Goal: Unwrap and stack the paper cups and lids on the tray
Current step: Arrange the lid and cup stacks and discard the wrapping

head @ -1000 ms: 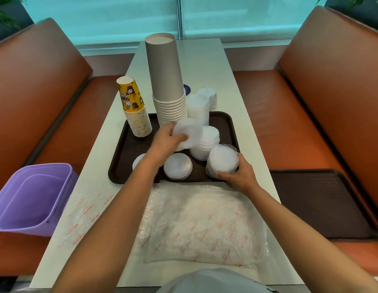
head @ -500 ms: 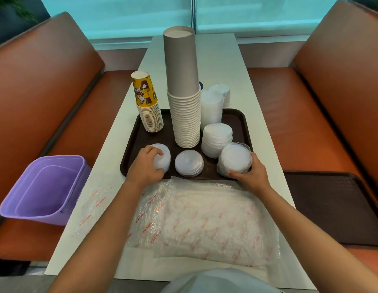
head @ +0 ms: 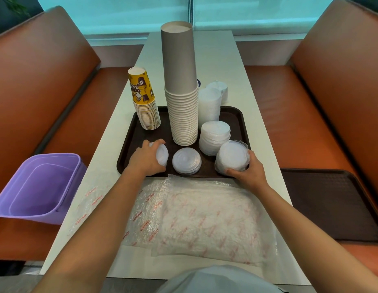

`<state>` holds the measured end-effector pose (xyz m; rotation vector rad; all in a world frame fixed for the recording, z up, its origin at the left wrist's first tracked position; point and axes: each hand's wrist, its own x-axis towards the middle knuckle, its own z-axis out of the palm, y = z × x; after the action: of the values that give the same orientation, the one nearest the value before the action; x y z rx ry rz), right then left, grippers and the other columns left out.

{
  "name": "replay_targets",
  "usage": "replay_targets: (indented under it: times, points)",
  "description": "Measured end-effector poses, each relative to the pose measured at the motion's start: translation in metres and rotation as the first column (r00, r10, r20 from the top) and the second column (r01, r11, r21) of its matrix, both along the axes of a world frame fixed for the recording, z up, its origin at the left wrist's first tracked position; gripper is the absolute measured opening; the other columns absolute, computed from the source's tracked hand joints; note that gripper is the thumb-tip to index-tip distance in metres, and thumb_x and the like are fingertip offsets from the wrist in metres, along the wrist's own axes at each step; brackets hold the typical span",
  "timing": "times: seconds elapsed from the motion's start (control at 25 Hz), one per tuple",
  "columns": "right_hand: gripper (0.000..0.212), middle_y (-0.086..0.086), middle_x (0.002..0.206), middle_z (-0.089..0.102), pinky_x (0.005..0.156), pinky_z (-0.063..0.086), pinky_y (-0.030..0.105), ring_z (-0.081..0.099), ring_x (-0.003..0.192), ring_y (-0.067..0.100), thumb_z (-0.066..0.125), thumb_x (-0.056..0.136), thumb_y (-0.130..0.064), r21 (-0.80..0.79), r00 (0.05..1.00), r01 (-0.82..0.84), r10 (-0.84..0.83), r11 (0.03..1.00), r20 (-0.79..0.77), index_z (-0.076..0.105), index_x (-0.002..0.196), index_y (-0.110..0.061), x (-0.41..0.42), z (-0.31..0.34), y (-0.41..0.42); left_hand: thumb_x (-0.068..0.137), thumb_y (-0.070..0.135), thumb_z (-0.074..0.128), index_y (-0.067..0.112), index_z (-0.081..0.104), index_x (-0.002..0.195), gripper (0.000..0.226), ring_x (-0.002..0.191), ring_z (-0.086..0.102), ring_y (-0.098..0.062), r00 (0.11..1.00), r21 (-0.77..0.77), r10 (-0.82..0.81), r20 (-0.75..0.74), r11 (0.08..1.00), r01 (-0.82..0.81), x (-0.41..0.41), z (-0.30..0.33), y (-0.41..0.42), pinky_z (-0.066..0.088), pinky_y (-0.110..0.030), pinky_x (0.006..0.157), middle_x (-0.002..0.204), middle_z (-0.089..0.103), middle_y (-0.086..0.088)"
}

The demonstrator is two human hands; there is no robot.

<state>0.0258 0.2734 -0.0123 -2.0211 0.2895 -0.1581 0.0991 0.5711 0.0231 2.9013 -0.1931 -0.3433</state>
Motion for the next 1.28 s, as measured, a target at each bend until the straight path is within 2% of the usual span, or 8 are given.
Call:
replay_targets:
  times: [0.2, 0.28, 0.4, 0.52, 0.72, 0.92, 1.12, 1.28]
  points:
    - [0.080, -0.004, 0.116, 0.052, 0.087, 0.038, 0.023, 0.047, 0.105, 0.011, 0.087, 0.062, -0.012, 0.002, 1.000, -0.003, 0.003, 1.000, 0.000, 0.046, 0.131, -0.011, 0.001, -0.002, 0.000, 0.070, 0.058, 0.071, 0.039, 0.015, 0.146, 0.096, 0.129, 0.034, -0.039, 0.998, 0.089, 0.030, -0.048, 0.996, -0.025, 0.000, 0.009, 0.000, 0.038, -0.049, 0.099, 0.146, 0.025, -0.011]
    - [0.081, -0.004, 0.118, 0.051, 0.088, 0.037, 0.023, 0.047, 0.107, 0.012, 0.087, 0.062, -0.013, -0.004, 1.000, -0.009, 0.009, 1.000, -0.007, 0.045, 0.132, -0.012, 0.001, -0.001, 0.001, 0.076, 0.063, 0.062, 0.034, 0.020, 0.147, 0.088, 0.131, 0.032, -0.036, 0.976, 0.078, 0.023, 0.216, 0.996, -0.041, -0.008, 0.027, -0.017, 0.033, -0.049, 0.103, 0.146, 0.030, -0.011]
    - [0.087, 0.002, 0.127, 0.054, 0.092, 0.036, 0.022, 0.049, 0.115, 0.017, 0.088, 0.061, -0.018, -0.095, 0.998, -0.060, 0.059, 0.994, -0.013, 0.042, 0.135, -0.013, 0.001, -0.006, 0.000, 0.086, 0.038, 0.060, 0.020, 0.049, 0.133, 0.051, 0.116, 0.050, -0.026, 0.881, -0.280, -0.041, 0.472, 0.940, 0.194, -0.022, 0.055, -0.079, 0.043, -0.040, 0.095, 0.130, 0.050, -0.007]
    - [0.092, 0.005, 0.131, 0.055, 0.092, 0.038, 0.023, 0.051, 0.119, 0.021, 0.089, 0.061, -0.024, -0.152, 0.994, -0.106, 0.102, 0.983, -0.028, 0.040, 0.138, -0.013, 0.000, -0.007, -0.001, 0.089, 0.029, 0.059, 0.018, 0.056, 0.126, 0.038, 0.110, 0.054, -0.022, 0.913, -0.415, -0.319, 0.254, 0.817, 0.401, -0.028, 0.053, -0.137, 0.045, -0.039, 0.092, 0.125, 0.054, -0.004]
    - [0.092, -0.003, 0.121, 0.052, 0.090, 0.042, 0.026, 0.052, 0.111, 0.017, 0.086, 0.063, -0.028, -0.094, 0.985, -0.158, 0.149, 0.983, -0.092, 0.035, 0.139, -0.018, 0.000, 0.001, 0.000, 0.085, 0.040, 0.065, 0.022, 0.036, 0.142, 0.066, 0.133, 0.030, -0.027, 0.934, -0.237, -0.357, 0.028, 0.905, 0.353, -0.020, 0.022, -0.166, 0.034, -0.042, 0.105, 0.145, 0.035, -0.005]
    - [0.080, 0.003, 0.128, 0.049, 0.083, 0.044, 0.010, 0.048, 0.112, 0.011, 0.062, 0.064, -0.022, 0.352, 0.984, -0.156, 0.175, 0.923, -0.021, 0.037, 0.139, -0.009, 0.002, 0.010, -0.008, 0.078, 0.042, 0.072, 0.022, 0.034, 0.144, 0.078, 0.131, 0.031, -0.027, 0.957, -0.273, -0.289, 0.003, 0.921, 0.279, -0.016, 0.022, -0.165, 0.034, -0.040, 0.106, 0.142, 0.032, -0.006]
    - [0.007, 0.000, 0.094, 0.063, 0.072, 0.046, 0.015, 0.058, 0.085, 0.006, 0.054, 0.094, -0.007, 0.360, 1.000, 0.016, -0.012, 0.933, -0.014, 0.059, 0.097, -0.010, -0.004, 0.004, -0.012, 0.073, 0.043, 0.077, 0.026, 0.035, 0.142, 0.082, 0.124, 0.042, -0.024, 0.946, -0.292, -0.313, -0.086, 0.915, 0.277, -0.007, 0.026, -0.160, 0.038, -0.033, 0.097, 0.135, 0.032, -0.005]
    - [0.024, 0.001, 0.086, 0.063, 0.071, 0.047, 0.015, 0.057, 0.084, 0.013, 0.057, 0.090, 0.000, 0.409, 0.992, 0.104, -0.067, 0.907, -0.102, 0.059, 0.068, -0.009, -0.001, 0.003, -0.018, 0.072, 0.042, 0.077, 0.022, 0.036, 0.139, 0.081, 0.123, 0.043, -0.025, 0.946, -0.278, -0.309, -0.099, 0.921, 0.272, -0.003, 0.027, -0.158, 0.038, -0.033, 0.097, 0.134, 0.034, -0.006]
